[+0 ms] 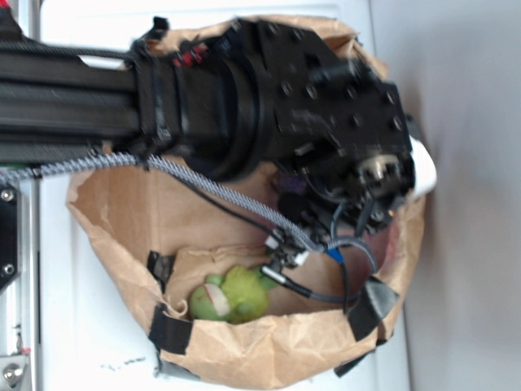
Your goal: Grab the rock.
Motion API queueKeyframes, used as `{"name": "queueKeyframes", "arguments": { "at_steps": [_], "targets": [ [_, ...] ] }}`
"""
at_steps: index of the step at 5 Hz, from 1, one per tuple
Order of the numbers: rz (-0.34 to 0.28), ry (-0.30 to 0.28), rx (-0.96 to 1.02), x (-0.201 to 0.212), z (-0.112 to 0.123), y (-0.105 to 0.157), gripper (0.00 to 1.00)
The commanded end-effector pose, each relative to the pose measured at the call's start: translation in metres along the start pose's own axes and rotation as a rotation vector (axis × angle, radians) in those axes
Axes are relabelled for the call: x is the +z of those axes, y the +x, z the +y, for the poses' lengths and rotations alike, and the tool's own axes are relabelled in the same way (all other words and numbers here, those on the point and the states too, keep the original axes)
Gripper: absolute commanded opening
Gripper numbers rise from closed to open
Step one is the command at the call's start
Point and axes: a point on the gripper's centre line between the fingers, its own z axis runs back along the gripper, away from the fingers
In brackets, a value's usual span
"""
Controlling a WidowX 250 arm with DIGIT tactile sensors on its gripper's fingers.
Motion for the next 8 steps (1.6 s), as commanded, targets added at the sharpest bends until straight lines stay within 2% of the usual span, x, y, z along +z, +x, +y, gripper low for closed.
{"name": "queueKeyframes", "arguments": {
  "at_steps": [1,2,4,5,8],
  "targets": [
    [-0.003,0.069,0.027,0.005,0.01,-0.001,1.0],
    [-0.009,0.068,0.026,0.0,0.007,0.003,1.0],
    [0.073,0.141,0.005,-0.032,-0.003,0.012,0.97],
    [0.056,0.139,0.004,-0.029,-0.003,0.011,0.0],
    [-0.009,0.156,-0.003,-0.011,-0.002,0.009,0.0]
  ]
}}
